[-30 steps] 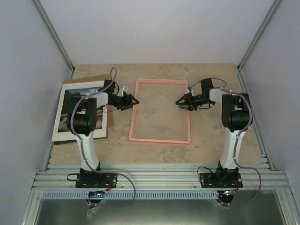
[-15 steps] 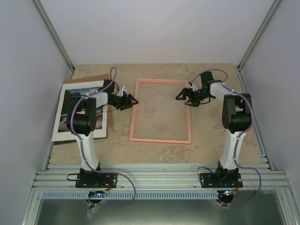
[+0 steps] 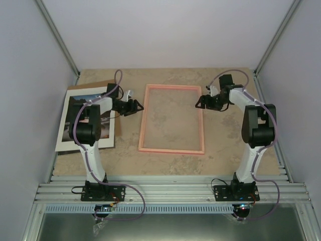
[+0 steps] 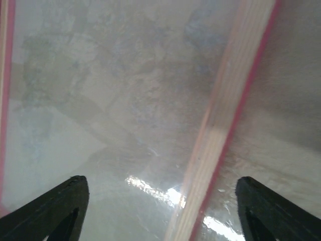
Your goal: Put the photo into the frame
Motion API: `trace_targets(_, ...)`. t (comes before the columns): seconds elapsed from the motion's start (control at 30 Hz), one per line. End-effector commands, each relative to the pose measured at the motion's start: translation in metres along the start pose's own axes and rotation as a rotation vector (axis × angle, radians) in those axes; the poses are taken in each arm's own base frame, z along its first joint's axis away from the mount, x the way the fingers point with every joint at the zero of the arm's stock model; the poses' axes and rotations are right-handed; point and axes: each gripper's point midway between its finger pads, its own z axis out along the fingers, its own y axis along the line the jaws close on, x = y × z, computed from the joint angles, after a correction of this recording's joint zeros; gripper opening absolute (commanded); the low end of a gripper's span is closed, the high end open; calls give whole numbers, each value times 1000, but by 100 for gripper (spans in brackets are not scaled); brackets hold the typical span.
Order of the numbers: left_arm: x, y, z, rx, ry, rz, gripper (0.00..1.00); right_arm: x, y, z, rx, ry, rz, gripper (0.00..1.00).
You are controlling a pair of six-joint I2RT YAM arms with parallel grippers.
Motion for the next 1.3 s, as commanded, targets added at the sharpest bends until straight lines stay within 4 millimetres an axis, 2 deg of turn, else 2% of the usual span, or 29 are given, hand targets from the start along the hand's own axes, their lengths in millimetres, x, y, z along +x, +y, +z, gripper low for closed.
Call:
trace_targets(0.0,-7,-1,-11,-39,-31,41,65,-2,-15,-7,124,-65,-100,74)
trace_targets(0.13,-6,3,-10,-53,-31,42,65,14,-28,3,157,-32,-89,57)
trace_targets(0.27,-6,4,-8,-55,-29,39,65,27,-32,14,158,-19,-75,47)
trace_targets(0.43,-3,9,-6,-66,-24,32,65,38,-36,33,169,14,-50,45)
trace_targets(0.67,1,14,-2,-76,-16,17,64,53,-61,52,271,64,-47,42)
trace_targets(0.93,0,17,-3,-90,-20,14,64,55,-71,61,302,95,-62,40)
trace_targets(1.27,1,21,-4,-133,-27,31,64,52,-84,58,365,110,-172,42)
